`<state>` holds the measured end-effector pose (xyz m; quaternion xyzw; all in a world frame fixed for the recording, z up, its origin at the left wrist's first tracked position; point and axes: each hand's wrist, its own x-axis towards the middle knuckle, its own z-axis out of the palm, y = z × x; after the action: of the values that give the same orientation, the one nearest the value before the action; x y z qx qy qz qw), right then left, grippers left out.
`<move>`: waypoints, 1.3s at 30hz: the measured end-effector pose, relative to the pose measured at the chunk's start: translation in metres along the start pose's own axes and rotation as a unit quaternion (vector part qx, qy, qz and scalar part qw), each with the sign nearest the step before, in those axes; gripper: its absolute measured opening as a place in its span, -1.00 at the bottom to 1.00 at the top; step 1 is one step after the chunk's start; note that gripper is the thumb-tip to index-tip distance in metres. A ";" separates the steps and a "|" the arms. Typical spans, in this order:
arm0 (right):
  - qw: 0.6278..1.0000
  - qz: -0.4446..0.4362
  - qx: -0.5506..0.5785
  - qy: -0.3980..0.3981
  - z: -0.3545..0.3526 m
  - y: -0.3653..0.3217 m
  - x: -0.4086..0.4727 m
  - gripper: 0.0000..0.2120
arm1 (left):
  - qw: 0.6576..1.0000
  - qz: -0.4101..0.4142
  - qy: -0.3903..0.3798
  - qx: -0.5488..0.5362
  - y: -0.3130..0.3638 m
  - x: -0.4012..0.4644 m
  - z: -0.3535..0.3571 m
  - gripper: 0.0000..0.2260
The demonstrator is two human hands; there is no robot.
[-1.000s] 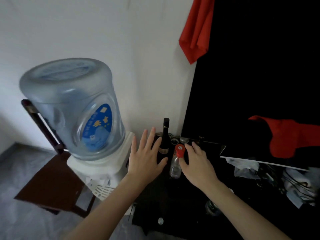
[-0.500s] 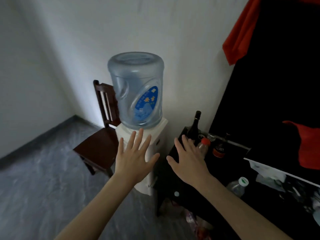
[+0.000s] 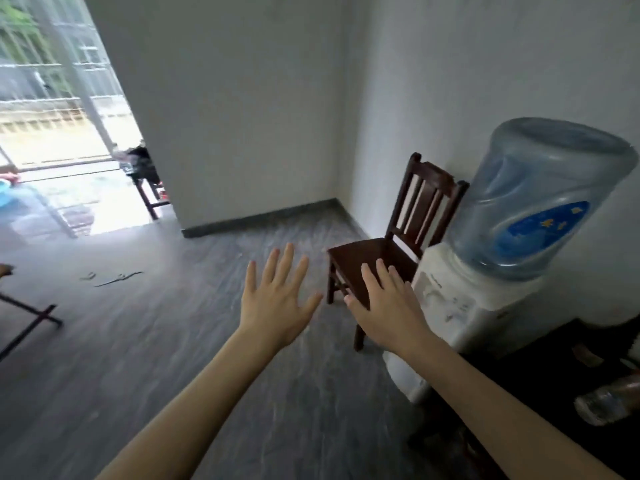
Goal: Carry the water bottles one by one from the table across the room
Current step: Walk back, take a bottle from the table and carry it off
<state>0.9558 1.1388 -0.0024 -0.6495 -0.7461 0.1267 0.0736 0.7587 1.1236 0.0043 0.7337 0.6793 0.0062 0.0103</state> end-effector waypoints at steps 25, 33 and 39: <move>0.870 -0.463 -0.018 -0.168 0.148 -0.401 -0.044 -0.27 | 0.866 -0.496 -0.019 -0.058 -0.287 -0.276 0.014 -0.37; 0.828 -0.524 -0.036 -0.198 0.160 -0.413 -0.039 -0.27 | 0.824 -0.561 -0.024 -0.067 -0.276 -0.285 0.018 -0.37; 0.808 -0.549 -0.040 -0.211 0.167 -0.422 -0.029 -0.27 | 0.808 -0.585 -0.028 -0.065 -0.275 -0.282 0.018 -0.38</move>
<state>0.5133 1.0422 -0.0403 -0.0915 -0.9798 0.1694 -0.0543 0.4629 0.8636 -0.0189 0.1948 0.9774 0.0228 0.0788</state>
